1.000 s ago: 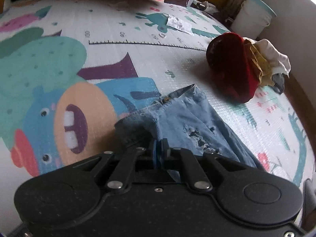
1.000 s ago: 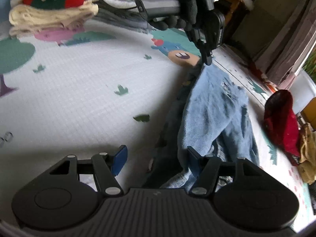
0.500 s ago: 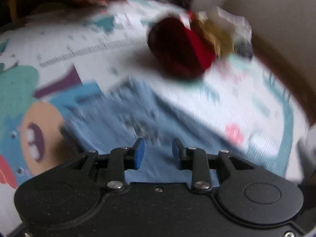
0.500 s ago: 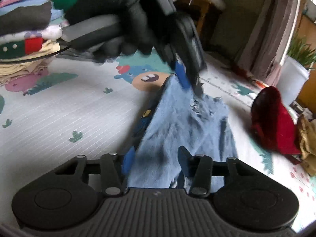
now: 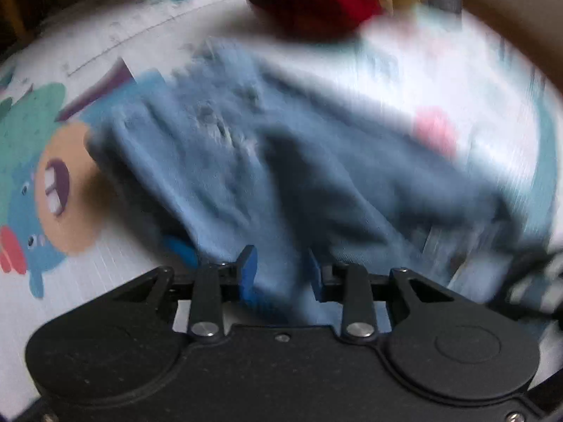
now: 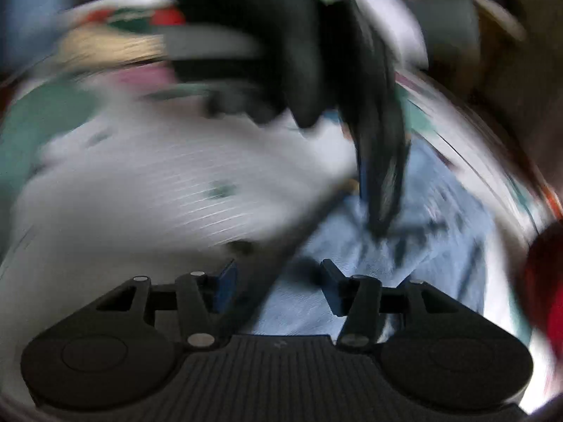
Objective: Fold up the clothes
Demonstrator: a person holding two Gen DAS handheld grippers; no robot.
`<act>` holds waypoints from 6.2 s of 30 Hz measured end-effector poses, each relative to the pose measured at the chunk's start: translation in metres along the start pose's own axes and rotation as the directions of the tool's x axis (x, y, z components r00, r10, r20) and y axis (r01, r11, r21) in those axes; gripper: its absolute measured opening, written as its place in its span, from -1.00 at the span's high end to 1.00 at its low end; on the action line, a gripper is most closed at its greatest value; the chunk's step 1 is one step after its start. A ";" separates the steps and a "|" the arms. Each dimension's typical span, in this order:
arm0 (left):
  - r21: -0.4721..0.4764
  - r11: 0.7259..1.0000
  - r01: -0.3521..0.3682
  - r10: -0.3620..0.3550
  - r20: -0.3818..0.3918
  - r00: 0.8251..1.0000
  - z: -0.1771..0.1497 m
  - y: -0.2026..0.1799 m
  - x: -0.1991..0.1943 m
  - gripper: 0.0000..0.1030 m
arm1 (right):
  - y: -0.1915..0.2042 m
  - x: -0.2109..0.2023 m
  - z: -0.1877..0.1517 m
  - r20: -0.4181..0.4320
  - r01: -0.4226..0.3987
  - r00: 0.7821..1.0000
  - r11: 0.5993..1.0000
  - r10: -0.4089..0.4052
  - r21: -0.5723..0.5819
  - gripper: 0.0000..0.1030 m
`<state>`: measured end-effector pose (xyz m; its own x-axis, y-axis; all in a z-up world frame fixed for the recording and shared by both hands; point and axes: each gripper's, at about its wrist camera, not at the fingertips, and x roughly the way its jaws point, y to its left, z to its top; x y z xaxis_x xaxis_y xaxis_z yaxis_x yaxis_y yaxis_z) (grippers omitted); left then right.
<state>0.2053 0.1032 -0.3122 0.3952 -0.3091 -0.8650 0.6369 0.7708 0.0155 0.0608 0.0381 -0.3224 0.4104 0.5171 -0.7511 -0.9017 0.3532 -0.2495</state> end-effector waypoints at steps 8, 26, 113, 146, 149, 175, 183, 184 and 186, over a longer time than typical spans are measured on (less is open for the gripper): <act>-0.101 0.993 0.062 -0.047 0.145 0.988 -0.012 -0.015 -0.034 0.42 | -0.113 -0.022 -0.007 -0.064 -0.001 0.998 0.995 -0.005 -0.098 0.24; 0.077 0.997 0.016 -0.025 0.121 0.992 -0.069 -0.089 -0.038 0.41 | -0.138 0.048 -0.013 -0.055 0.019 0.998 0.998 -0.016 0.057 0.57; -0.525 0.842 0.126 -0.048 0.160 0.986 0.031 0.166 0.026 0.01 | -0.333 0.110 -0.048 -0.032 0.026 0.999 0.789 -0.008 0.614 -0.29; -0.209 0.974 0.085 -0.003 0.366 0.930 0.034 0.112 -0.055 0.57 | -0.304 0.033 -0.014 0.175 -0.144 0.978 0.978 0.116 0.154 0.57; -0.126 0.992 0.027 0.025 0.397 0.917 0.029 0.087 -0.073 0.57 | -0.288 0.006 -0.016 0.185 -0.143 0.974 0.988 0.129 0.065 0.57; 0.657 0.745 -0.120 -0.039 0.223 0.974 -0.064 -0.073 -0.087 0.15 | -0.136 -0.074 -0.114 -0.041 -0.164 0.983 0.743 0.181 -0.648 0.25; -0.115 0.987 0.112 -0.071 0.309 0.948 -0.018 0.015 -0.094 0.35 | -0.191 -0.059 -0.054 0.130 -0.154 0.980 0.988 0.153 -0.004 0.25; -0.109 0.988 0.110 -0.075 0.285 0.956 -0.018 0.007 -0.084 0.37 | -0.193 -0.050 -0.047 0.149 -0.170 0.976 0.983 0.158 0.069 0.25; -0.027 0.996 0.088 -0.080 0.208 0.975 -0.021 -0.019 -0.060 0.37 | -0.189 -0.026 -0.039 0.126 -0.189 0.977 0.971 0.171 0.149 0.25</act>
<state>0.1558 0.1184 -0.2712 0.4716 -0.4791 -0.7403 0.6512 0.7553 -0.0741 0.2156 -0.0727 -0.2791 0.2644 0.6638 -0.6996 -0.9324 0.3614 -0.0094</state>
